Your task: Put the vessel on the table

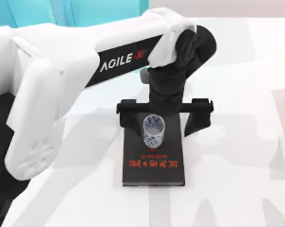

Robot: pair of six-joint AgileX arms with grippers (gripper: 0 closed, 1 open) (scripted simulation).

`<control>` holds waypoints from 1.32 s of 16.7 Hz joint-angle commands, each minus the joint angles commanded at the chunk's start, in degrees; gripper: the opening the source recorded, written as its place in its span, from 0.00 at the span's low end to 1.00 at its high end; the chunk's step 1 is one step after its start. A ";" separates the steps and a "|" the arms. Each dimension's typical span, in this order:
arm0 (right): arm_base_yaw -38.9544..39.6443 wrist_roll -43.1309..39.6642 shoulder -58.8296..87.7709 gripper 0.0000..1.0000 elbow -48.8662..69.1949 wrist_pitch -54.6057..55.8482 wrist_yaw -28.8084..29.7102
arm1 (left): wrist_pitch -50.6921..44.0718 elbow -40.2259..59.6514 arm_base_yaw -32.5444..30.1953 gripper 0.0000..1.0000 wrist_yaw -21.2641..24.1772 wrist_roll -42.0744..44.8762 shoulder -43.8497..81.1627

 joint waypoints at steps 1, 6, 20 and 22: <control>0.00 0.00 0.00 1.00 0.00 0.00 0.00 | 0.00 0.00 0.00 0.77 0.00 0.00 0.00; 0.00 0.00 0.00 1.00 0.00 0.00 0.00 | 0.00 0.00 0.00 0.40 0.00 0.00 0.00; 0.00 0.00 0.00 1.00 0.00 0.00 0.00 | -0.03 0.01 0.06 0.00 -0.02 0.09 0.08; 0.00 0.00 0.00 1.00 0.00 0.00 0.00 | -0.91 0.93 0.10 0.00 -0.13 0.05 -0.06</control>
